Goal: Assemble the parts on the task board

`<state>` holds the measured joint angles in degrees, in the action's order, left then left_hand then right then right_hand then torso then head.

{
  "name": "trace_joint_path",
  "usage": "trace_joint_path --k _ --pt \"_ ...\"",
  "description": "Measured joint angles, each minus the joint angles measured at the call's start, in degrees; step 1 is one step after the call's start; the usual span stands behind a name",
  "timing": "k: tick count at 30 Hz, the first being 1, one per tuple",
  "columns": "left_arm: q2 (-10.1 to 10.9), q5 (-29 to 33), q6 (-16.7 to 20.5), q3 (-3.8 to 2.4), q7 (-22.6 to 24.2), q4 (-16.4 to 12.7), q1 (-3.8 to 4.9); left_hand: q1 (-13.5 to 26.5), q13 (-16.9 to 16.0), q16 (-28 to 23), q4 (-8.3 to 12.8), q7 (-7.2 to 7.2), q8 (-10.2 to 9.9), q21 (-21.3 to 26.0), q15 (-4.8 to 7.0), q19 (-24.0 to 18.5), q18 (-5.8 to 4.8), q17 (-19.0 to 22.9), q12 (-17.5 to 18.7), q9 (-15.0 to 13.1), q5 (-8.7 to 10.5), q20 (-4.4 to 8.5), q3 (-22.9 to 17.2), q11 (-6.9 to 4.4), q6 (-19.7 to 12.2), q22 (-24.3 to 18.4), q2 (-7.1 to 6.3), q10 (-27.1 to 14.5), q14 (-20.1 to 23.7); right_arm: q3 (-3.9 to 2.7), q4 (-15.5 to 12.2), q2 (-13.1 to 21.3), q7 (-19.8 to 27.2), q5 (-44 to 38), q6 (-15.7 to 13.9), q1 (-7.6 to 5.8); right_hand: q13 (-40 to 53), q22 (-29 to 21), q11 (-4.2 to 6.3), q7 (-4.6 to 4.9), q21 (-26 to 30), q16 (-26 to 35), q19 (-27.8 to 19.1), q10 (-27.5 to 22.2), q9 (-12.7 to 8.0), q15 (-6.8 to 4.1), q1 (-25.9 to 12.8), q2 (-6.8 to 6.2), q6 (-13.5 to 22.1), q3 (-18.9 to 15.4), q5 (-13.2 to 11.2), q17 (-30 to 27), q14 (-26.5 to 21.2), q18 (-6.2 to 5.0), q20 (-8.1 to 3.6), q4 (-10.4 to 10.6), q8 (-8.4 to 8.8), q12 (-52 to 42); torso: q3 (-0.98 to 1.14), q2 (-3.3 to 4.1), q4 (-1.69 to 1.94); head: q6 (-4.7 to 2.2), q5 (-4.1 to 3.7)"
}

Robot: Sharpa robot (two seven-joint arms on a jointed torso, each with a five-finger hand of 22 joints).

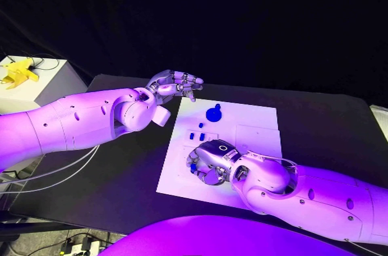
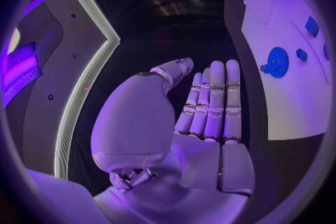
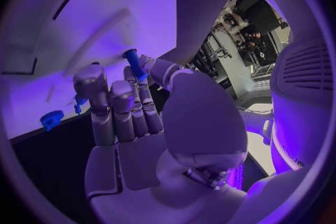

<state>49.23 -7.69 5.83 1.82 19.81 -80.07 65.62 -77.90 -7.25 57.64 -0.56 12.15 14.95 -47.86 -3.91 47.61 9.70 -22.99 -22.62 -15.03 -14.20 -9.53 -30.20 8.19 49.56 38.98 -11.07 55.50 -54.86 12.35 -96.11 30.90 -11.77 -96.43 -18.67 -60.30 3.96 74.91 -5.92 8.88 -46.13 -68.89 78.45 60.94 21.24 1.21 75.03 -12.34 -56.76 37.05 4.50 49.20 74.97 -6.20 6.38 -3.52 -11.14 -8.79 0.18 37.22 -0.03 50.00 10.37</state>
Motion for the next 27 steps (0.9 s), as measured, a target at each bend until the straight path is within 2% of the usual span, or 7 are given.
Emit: trace_joint_path --k 4,6,8,10,15,24,27 --pt "0.1 0.0 0.0 0.0 0.0 0.0 0.0 0.0 0.0 0.0 0.0 0.0 0.0 0.0 0.0 0.0 0.0 0.0 0.0 0.0 0.0 0.0 0.0 0.0 0.0 0.0 0.0 0.0 0.0 0.14 -0.1 0.3 0.2 0.1 0.2 0.14 -0.2 0.0 -0.42 0.02 2.0 0.0 -0.7 -2.1 -0.6 0.32 0.1 -0.67 2.1 -0.8 0.0 -1.1 -1.1 0.0 0.29 -0.8 1.42 0.0 -0.01 0.0 0.01 0.0 -0.02" --pt "0.1 0.0 0.0 0.0 0.0 0.0 0.0 0.0 0.0 0.0 0.0 0.0 0.0 0.0 0.0 0.0 0.0 0.0 0.0 0.0 0.0 0.0 0.0 0.0 0.0 0.0 0.0 0.0 0.0 0.17 -0.2 0.5 0.2 0.1 0.2 0.19 -0.1 0.0 -0.71 0.06 3.8 0.4 -1.5 -3.7 -1.0 0.6 0.0 -0.72 4.2 -1.4 0.0 -2.2 -2.3 -0.93 0.61 -1.1 2.57 -0.4 0.0 0.01 0.02 0.0 -0.05" --pt "0.1 0.0 0.0 0.0 -0.1 0.0 0.0 0.0 0.0 0.0 0.0 0.0 0.0 0.0 0.0 0.0 0.0 0.0 0.0 0.0 0.0 0.0 0.0 0.0 0.0 0.0 0.0 0.0 0.0 0.18 -0.2 0.6 0.2 0.1 0.1 0.19 0.0 0.0 -1.07 0.38 7.4 1.5 -3.0 -5.9 -1.3 0.92 0.0 -0.72 6.1 -2.9 0.0 -4.9 -4.4 -0.92 0.92 -1.2 3.46 -1.1 0.01 0.01 0.02 0.0 -0.06" --pt "0.1 0.0 0.0 0.0 -0.1 0.0 0.0 0.0 0.0 0.0 0.0 0.0 0.2 0.0 0.0 0.0 0.0 0.0 0.0 0.0 0.0 0.0 0.0 0.0 0.0 0.0 0.0 0.0 0.0 0.18 -0.2 0.8 0.2 0.1 -0.1 0.19 0.3 -1.2 -1.86 0.17 14.1 3.1 -6.0 -9.8 -1.4 1.68 1.1 -0.58 8.0 -6.5 0.0 -9.4 -8.8 -2.24 1.65 -1.1 3.86 -2.1 0.02 0.01 0.01 0.0 -0.08" --pt "0.2 0.0 -0.1 0.0 -0.1 0.0 0.0 0.0 0.0 0.0 0.0 0.0 0.2 0.0 0.0 0.0 0.0 0.0 0.0 0.0 0.0 0.0 0.0 0.0 0.0 0.0 0.0 0.0 0.0 0.18 -0.3 1.1 0.0 0.2 -1.1 0.19 1.5 -2.5 -2.52 -0.53 20.3 1.5 -8.5 -16.0 -0.9 2.47 5.3 1.57 9.9 -15.4 0.4 -13.4 -12.9 -3.13 2.74 0.4 3.46 -8.8 0.05 0.01 0.0 0.0 -0.25" --pt "0.2 0.0 -0.2 0.0 -0.3 0.0 0.0 0.0 0.1 0.0 0.0 0.0 0.2 0.0 0.0 0.0 0.0 0.0 -0.2 0.1 0.0 0.0 0.0 0.0 0.0 0.0 0.0 0.0 0.0 0.06 -1.6 3.6 0.6 1.9 -5.6 0.14 2.2 -2.9 -2.59 -1.13 22.0 -0.4 -8.9 -19.6 -1.0 2.76 7.9 2.06 11.5 -21.0 1.7 -16.7 -13.6 -3.12 2.94 5.0 2.72 -16.1 0.07 0.03 0.01 0.0 -1.1" --pt "0.2 0.0 -0.2 0.0 -0.3 0.0 -0.01 0.0 0.1 0.0 0.0 0.0 0.2 0.0 0.0 0.0 0.0 0.0 -0.2 0.1 0.0 0.0 0.0 0.0 0.0 0.0 0.0 0.0 0.0 -0.22 -2.5 5.8 1.8 4.9 -7.8 -0.55 2.3 -2.4 -1.91 0.35 20.2 -0.9 -7.7 -17.9 -1.2 2.22 8.1 2.33 10.0 -20.0 2.9 -17.7 -13.1 -3.13 2.44 6.3 1.77 -18.5 0.06 0.01 -0.01 0.0 -1.63"
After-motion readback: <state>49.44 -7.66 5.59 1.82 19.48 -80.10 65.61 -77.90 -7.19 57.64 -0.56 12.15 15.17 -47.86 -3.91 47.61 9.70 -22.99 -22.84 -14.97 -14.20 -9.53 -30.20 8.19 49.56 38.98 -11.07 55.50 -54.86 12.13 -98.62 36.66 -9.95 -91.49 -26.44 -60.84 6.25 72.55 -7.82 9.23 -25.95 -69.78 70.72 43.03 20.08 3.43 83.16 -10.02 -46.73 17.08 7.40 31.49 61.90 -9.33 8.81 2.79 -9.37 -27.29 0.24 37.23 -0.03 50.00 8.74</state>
